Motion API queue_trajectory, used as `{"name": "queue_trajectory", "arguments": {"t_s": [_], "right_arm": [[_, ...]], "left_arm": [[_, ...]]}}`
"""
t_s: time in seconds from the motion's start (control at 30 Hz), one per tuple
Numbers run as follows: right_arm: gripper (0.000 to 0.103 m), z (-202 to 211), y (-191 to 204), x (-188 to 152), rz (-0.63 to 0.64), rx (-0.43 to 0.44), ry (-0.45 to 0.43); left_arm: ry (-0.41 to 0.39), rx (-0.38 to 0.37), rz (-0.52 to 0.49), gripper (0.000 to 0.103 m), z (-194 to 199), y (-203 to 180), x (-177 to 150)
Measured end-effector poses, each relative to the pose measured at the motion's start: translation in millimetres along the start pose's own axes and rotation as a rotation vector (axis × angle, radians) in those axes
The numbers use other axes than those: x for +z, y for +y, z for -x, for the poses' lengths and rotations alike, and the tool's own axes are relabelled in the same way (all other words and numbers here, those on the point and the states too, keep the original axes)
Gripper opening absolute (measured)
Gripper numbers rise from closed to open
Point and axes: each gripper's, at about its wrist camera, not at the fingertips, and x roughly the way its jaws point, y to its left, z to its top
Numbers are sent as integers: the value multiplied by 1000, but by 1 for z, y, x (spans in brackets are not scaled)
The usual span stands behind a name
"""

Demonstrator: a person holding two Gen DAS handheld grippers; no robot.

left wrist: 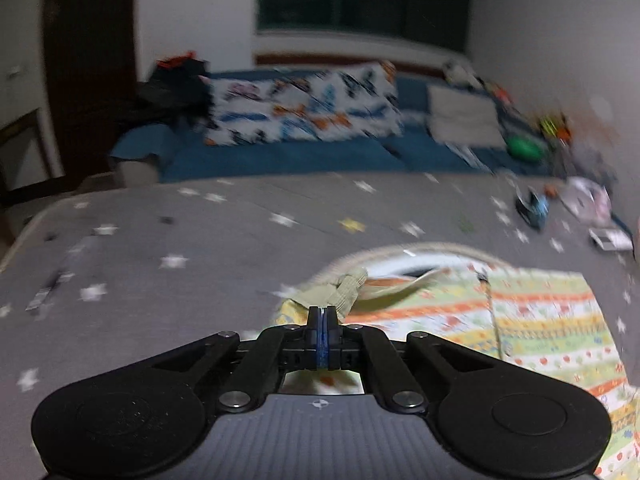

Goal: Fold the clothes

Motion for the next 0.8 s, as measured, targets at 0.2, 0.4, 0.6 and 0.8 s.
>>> {"name": "queue_trajectory", "arguments": {"t_s": [0.2, 0.4, 0.6, 0.8], "right_arm": [[72, 3, 23, -3, 35, 53, 2], [72, 4, 46, -8, 68, 131, 30], [72, 0, 67, -14, 127, 170, 75], [72, 3, 86, -15, 181, 210, 86]], "left_arm": [[-71, 83, 128, 0, 58, 71, -16], [-37, 163, 190, 0, 86, 124, -59], [29, 288, 221, 1, 85, 161, -91], [24, 259, 279, 2, 96, 167, -94]]}}
